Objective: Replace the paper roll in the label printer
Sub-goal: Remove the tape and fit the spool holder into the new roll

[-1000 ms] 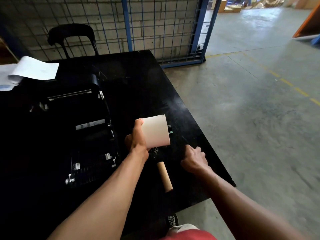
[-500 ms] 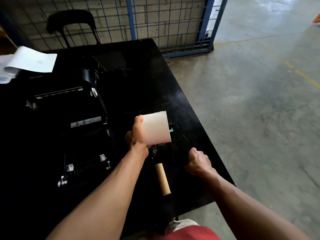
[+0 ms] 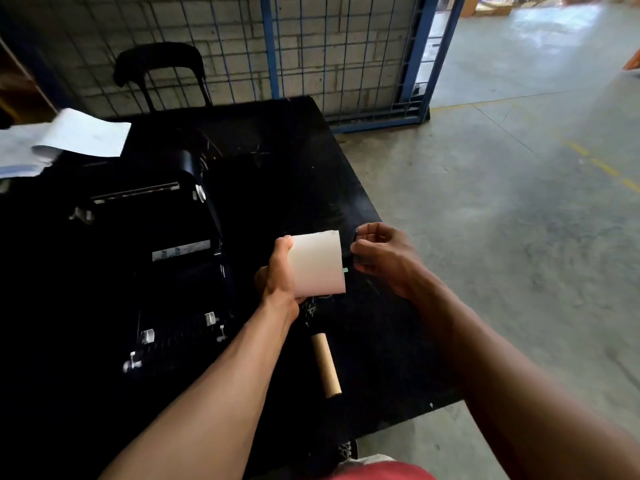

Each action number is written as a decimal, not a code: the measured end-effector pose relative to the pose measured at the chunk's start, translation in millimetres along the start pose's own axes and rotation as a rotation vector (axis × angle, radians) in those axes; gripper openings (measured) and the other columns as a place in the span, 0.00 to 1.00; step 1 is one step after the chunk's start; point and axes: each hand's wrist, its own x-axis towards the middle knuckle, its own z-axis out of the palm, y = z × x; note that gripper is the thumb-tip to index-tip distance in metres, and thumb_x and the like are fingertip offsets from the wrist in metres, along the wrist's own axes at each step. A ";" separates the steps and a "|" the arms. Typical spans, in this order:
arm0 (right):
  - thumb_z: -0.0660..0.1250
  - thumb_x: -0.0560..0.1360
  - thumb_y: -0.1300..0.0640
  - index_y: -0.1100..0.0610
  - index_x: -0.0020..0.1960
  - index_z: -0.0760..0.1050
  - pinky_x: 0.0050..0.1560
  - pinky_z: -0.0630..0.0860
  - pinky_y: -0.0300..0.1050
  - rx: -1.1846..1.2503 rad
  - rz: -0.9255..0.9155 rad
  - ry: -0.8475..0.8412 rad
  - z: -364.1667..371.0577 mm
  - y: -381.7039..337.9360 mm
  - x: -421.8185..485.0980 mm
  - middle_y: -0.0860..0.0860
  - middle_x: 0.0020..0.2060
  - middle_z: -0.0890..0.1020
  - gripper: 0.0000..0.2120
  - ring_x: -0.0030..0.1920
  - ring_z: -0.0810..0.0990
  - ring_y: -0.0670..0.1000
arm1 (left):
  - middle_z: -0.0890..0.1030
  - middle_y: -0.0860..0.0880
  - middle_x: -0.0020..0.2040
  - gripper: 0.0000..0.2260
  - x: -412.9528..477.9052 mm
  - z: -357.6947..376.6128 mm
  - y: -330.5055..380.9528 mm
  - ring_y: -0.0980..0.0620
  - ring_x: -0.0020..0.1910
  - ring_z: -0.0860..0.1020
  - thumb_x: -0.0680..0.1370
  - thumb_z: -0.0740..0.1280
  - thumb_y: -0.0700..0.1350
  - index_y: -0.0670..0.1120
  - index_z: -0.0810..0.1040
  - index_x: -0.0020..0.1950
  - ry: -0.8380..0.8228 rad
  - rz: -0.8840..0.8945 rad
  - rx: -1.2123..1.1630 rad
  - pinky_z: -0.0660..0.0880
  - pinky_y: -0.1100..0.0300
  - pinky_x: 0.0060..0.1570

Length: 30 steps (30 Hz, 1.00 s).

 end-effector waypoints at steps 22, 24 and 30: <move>0.74 0.74 0.66 0.46 0.41 0.87 0.43 0.83 0.37 -0.074 -0.171 -0.076 14.5 -0.1 -32.3 0.49 0.42 0.90 0.14 0.45 0.88 0.48 | 0.84 0.47 0.37 0.16 -15.5 -24.8 13.1 0.44 0.37 0.84 0.68 0.68 0.61 0.49 0.81 0.44 -0.121 0.041 0.024 0.79 0.39 0.47; 0.74 0.75 0.64 0.45 0.42 0.87 0.44 0.84 0.38 -0.132 -0.208 -0.034 16.2 0.9 -33.7 0.48 0.42 0.89 0.14 0.46 0.88 0.49 | 0.84 0.46 0.38 0.17 -15.8 -24.6 12.9 0.44 0.38 0.84 0.68 0.67 0.61 0.49 0.81 0.45 -0.128 0.040 0.030 0.79 0.40 0.47; 0.75 0.75 0.59 0.58 0.56 0.85 0.51 0.86 0.50 -0.241 -0.223 0.030 19.0 1.5 -33.2 0.55 0.49 0.88 0.11 0.49 0.88 0.53 | 0.84 0.43 0.46 0.21 -17.1 -24.1 14.5 0.42 0.43 0.84 0.70 0.66 0.61 0.47 0.81 0.52 -0.158 0.056 0.054 0.80 0.44 0.46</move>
